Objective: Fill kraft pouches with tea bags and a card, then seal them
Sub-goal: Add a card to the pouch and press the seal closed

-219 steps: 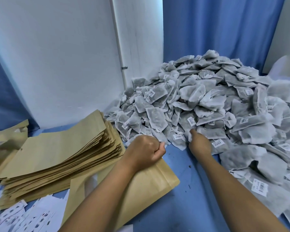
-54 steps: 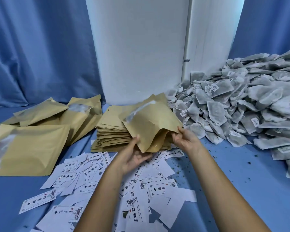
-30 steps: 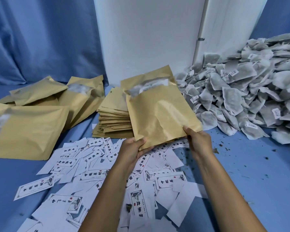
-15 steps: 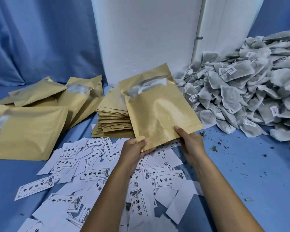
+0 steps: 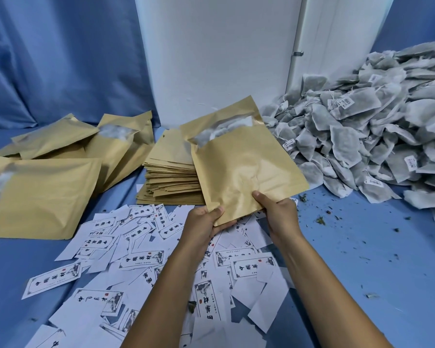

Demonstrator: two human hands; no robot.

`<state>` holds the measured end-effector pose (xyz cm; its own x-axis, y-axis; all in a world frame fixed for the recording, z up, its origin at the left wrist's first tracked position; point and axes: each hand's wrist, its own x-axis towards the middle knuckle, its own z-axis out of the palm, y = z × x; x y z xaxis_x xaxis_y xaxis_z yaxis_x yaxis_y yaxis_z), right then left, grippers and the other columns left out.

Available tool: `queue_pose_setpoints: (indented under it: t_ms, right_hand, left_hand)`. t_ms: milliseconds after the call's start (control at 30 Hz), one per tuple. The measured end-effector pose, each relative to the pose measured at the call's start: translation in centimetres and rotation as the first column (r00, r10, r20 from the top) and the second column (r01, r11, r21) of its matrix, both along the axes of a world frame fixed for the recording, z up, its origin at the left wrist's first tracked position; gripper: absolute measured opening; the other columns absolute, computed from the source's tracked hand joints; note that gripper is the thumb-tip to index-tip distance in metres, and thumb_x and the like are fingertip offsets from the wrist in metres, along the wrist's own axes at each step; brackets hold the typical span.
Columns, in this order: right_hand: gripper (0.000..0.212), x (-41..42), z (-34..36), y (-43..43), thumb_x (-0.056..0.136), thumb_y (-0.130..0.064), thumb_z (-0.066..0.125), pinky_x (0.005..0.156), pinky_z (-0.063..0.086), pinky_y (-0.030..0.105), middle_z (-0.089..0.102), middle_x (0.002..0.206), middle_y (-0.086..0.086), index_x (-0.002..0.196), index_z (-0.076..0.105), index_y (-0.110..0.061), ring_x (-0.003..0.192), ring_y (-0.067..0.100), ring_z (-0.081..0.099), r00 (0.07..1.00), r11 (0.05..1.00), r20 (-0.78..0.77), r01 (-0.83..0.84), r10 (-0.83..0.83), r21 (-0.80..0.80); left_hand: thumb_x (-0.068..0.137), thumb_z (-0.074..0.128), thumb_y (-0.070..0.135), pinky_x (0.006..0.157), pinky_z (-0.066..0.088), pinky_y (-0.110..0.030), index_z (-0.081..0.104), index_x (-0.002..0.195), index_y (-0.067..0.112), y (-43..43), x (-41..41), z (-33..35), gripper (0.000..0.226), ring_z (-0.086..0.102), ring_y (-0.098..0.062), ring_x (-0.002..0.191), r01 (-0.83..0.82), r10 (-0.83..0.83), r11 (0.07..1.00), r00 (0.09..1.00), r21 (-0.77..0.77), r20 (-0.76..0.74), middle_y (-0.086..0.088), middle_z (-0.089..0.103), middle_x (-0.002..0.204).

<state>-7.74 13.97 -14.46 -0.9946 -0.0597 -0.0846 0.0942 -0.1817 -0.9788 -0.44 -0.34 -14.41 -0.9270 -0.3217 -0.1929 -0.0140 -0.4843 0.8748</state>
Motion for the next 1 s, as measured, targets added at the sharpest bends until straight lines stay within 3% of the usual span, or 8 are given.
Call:
queue_pose_setpoints:
  t_ms: [133, 200, 267, 400, 533, 767, 900, 1000]
  right_hand:
    - [0.018, 0.7, 0.3, 0.0, 0.079, -0.014, 0.075, 0.046, 0.045, 0.017, 0.066, 0.057, -0.004, 0.067, 0.064, -0.007, 0.049, 0.008, 0.061, 0.999, 0.995, 0.006, -0.051, 0.052, -0.088]
    - [0.012, 1.2, 0.3, -0.2, 0.079, -0.013, 0.075, 0.053, 0.051, 0.019, 0.073, 0.071, 0.004, 0.081, 0.069, -0.002, 0.062, 0.015, 0.07, 0.986, 0.982, 0.019, -0.16, 0.163, -0.104]
    - [0.018, 1.7, 0.3, -0.8, 0.078, -0.006, 0.074, 0.062, 0.056, 0.023, 0.074, 0.086, 0.014, 0.093, 0.07, 0.005, 0.074, 0.021, 0.072, 0.985, 0.981, 0.042, -0.165, 0.17, -0.104]
    - [0.017, 1.6, 0.1, -1.2, 0.077, 0.002, 0.072, 0.06, 0.055, 0.019, 0.073, 0.085, 0.013, 0.093, 0.069, 0.008, 0.068, 0.018, 0.07, 0.994, 0.988, 0.033, -0.102, 0.107, -0.119]
    - [0.019, 1.5, -0.2, -1.1, 0.077, -0.005, 0.075, 0.057, 0.052, 0.022, 0.073, 0.079, 0.015, 0.089, 0.069, 0.007, 0.066, 0.021, 0.07, 0.976, 0.976, 0.042, -0.209, 0.212, -0.063]
    - [0.026, 2.0, -0.3, -2.2, 0.078, 0.008, 0.067, 0.061, 0.049, 0.044, 0.059, 0.077, 0.032, 0.094, 0.056, 0.026, 0.064, 0.036, 0.057, 0.956, 0.937, 0.012, -0.285, 0.294, -0.203]
    - [0.03, 2.1, -0.4, -2.2, 0.079, 0.005, 0.068, 0.064, 0.051, 0.043, 0.061, 0.08, 0.032, 0.098, 0.057, 0.026, 0.067, 0.037, 0.059, 0.957, 0.941, 0.03, -0.276, 0.287, -0.197]
    - [0.019, 1.0, -0.1, -1.0, 0.075, -0.001, 0.074, 0.061, 0.055, 0.029, 0.072, 0.077, 0.018, 0.089, 0.067, 0.01, 0.066, 0.027, 0.069, 0.978, 0.968, 0.066, -0.185, 0.198, -0.17]
  left_hand:
    - [0.092, 0.056, 0.001, 0.062, 0.057, -0.023, 0.063, 0.093, -0.003, 0.0, 0.1, 0.0, 0.009, 0.072, -0.022, 0.077, -0.004, 0.004, 1.0, 1.0, -0.003, -0.005, -0.007, 0.075, 0.086]
    - [0.092, 0.056, 0.001, 0.063, 0.057, -0.023, 0.063, 0.094, -0.005, 0.2, 0.0, -0.1, 0.009, 0.072, -0.023, 0.078, 0.004, -0.004, 1.0, 1.0, 0.0, -0.002, -0.009, 0.074, 0.086]
    - [0.091, 0.058, 0.001, 0.063, 0.057, -0.024, 0.063, 0.096, -0.006, 0.2, 0.0, -0.3, 0.01, 0.072, -0.024, 0.078, 0.012, -0.012, 1.0, 1.0, -0.009, 0.012, -0.011, 0.074, 0.086]
    - [0.089, 0.064, 0.011, 0.069, 0.058, -0.027, 0.066, 0.094, 0.001, 0.1, 0.0, -0.9, 0.011, 0.071, -0.026, 0.07, 0.032, -0.011, 0.974, 0.996, -0.224, 0.094, -0.01, 0.074, 0.077]
    - [0.089, 0.065, 0.022, 0.074, 0.044, -0.039, 0.069, 0.08, 0.008, 0.1, 0.0, -1.1, 0.017, 0.062, -0.021, 0.059, 0.039, 0.018, 0.919, 0.99, -0.392, 0.141, -0.01, 0.069, 0.064]
    - [0.094, 0.058, 0.02, 0.05, 0.043, -0.022, 0.067, 0.072, 0.008, 0.7, 0.5, -0.4, 0.027, 0.055, -0.012, 0.044, 0.034, 0.046, 0.845, 0.99, -0.534, 0.135, -0.003, 0.065, 0.053]
    - [0.096, 0.055, 0.017, 0.043, 0.042, -0.017, 0.065, 0.071, 0.006, 0.7, 0.4, 0.0, 0.029, 0.05, -0.01, 0.039, 0.02, 0.056, 0.843, 0.991, -0.538, 0.125, 0.001, 0.06, 0.047]
    - [0.097, 0.053, 0.015, 0.04, 0.04, -0.016, 0.064, 0.071, 0.002, 0.4, 0.7, 0.3, 0.031, 0.05, -0.009, 0.038, 0.039, 0.037, 0.85, 0.99, -0.525, 0.133, 0.001, 0.061, 0.048]
